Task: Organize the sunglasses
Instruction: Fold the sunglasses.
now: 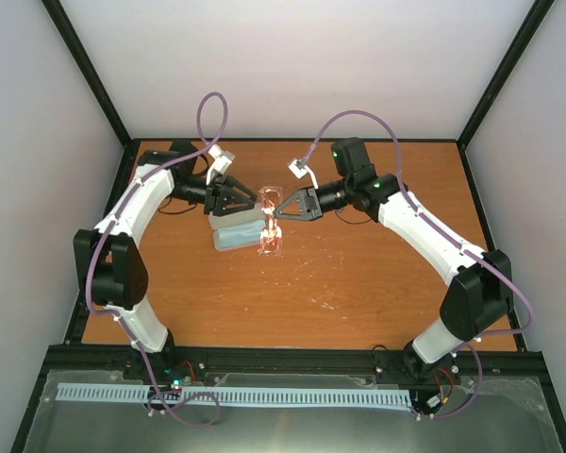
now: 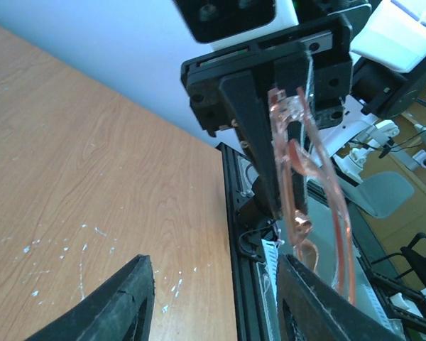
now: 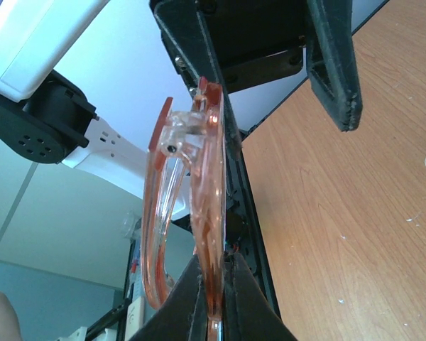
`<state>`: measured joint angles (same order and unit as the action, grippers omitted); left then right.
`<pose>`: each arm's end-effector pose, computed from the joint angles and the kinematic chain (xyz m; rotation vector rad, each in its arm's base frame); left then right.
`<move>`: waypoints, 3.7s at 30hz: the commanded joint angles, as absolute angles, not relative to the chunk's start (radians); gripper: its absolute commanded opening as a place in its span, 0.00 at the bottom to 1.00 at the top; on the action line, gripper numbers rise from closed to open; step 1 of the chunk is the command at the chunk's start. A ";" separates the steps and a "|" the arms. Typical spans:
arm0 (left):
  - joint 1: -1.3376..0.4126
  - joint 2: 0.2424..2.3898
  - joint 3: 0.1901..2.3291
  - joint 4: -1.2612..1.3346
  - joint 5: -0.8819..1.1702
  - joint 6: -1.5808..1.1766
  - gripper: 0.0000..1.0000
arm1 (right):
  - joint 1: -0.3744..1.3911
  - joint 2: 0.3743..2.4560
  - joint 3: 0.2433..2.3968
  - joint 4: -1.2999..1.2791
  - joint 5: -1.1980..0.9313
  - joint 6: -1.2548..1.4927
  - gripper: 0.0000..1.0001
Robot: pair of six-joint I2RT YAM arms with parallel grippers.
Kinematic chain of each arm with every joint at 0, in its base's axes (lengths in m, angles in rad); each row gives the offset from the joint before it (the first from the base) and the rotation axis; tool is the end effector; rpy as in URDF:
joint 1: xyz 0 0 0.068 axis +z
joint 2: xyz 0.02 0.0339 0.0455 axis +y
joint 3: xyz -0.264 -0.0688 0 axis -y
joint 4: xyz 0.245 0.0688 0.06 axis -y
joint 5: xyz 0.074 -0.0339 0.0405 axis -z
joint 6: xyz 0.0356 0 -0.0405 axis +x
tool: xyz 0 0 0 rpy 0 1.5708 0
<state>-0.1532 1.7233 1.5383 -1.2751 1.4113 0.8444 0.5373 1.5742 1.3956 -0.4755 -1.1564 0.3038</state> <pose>0.3116 -0.0837 0.3092 1.0707 1.7623 -1.6125 0.2778 0.2034 0.3393 -0.9476 2.0758 1.7315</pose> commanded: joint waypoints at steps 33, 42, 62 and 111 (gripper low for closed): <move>-0.264 1.729 1.614 -1.205 1.481 0.771 0.01 | 0.540 1.609 1.417 -0.465 -1.164 0.298 0.04; -0.255 1.711 1.601 -1.154 1.504 0.698 0.01 | 0.527 1.586 1.394 -0.460 -1.118 0.321 0.37; -0.086 1.817 1.815 -1.034 1.943 0.454 0.01 | 0.414 1.292 0.874 0.482 -0.844 0.976 0.40; -0.090 1.750 1.798 -1.007 1.951 0.426 0.01 | 0.634 1.708 1.184 0.673 -0.994 1.022 0.33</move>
